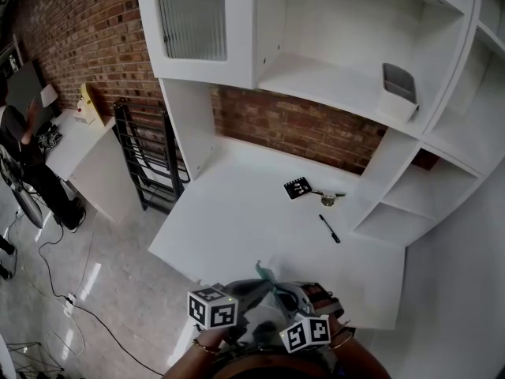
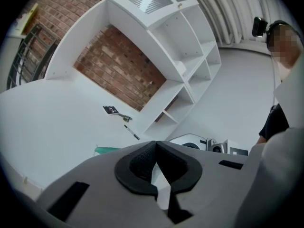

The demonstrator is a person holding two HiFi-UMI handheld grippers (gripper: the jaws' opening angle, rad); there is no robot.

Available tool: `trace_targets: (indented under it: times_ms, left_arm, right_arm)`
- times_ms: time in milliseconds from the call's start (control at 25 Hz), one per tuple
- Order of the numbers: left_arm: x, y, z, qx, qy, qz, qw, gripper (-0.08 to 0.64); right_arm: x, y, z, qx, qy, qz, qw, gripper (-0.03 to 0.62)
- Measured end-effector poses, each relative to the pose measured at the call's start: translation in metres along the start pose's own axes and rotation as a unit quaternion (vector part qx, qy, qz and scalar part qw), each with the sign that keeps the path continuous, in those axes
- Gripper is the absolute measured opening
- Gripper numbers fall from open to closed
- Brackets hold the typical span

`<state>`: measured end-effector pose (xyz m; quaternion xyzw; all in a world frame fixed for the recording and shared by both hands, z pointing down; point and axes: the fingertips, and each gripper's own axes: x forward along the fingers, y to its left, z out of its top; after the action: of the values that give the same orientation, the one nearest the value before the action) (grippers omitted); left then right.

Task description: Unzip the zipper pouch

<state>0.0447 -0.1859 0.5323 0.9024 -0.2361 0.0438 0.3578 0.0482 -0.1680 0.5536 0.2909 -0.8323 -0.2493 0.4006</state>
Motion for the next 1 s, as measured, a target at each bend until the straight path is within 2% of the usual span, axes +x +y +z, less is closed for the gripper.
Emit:
trace_targets:
  times_ms: [80,160,320,400,520,720,1000]
  left_arm:
    - [-0.001,0.0,0.0,-0.006,-0.004,-0.002,1.0,0.002]
    - [0.0,0.001,-0.001,0.006,-0.001,0.006,1.0,0.002]
    - [-0.008,0.024,-0.001,0.029,0.001,0.066,0.9974,0.0]
    - [-0.017,0.031,0.001,0.021,0.0,0.065,0.9976,0.0]
    - [-0.019,0.027,0.006,0.038,0.009,0.065,0.9971,0.0]
    - [-0.021,0.027,0.008,0.023,-0.007,0.068,0.9974,0.0]
    - [-0.023,0.029,0.008,0.028,-0.012,0.084,0.996,0.0]
  right_arm:
    - [0.001,0.001,0.001,0.004,-0.003,0.001,1.0,0.02]
    - [0.001,0.002,0.0,0.025,-0.008,0.007,1.0,0.02]
    - [-0.009,-0.002,0.009,0.057,-0.04,0.005,0.998,0.015]
    - [-0.013,-0.004,0.013,0.071,-0.05,0.009,0.996,0.015]
    - [-0.013,-0.005,0.014,0.077,-0.054,0.012,0.996,0.015]
    - [-0.014,-0.005,0.017,0.074,-0.058,0.01,0.995,0.015]
    - [-0.019,-0.004,0.019,0.063,-0.064,0.013,0.996,0.015]
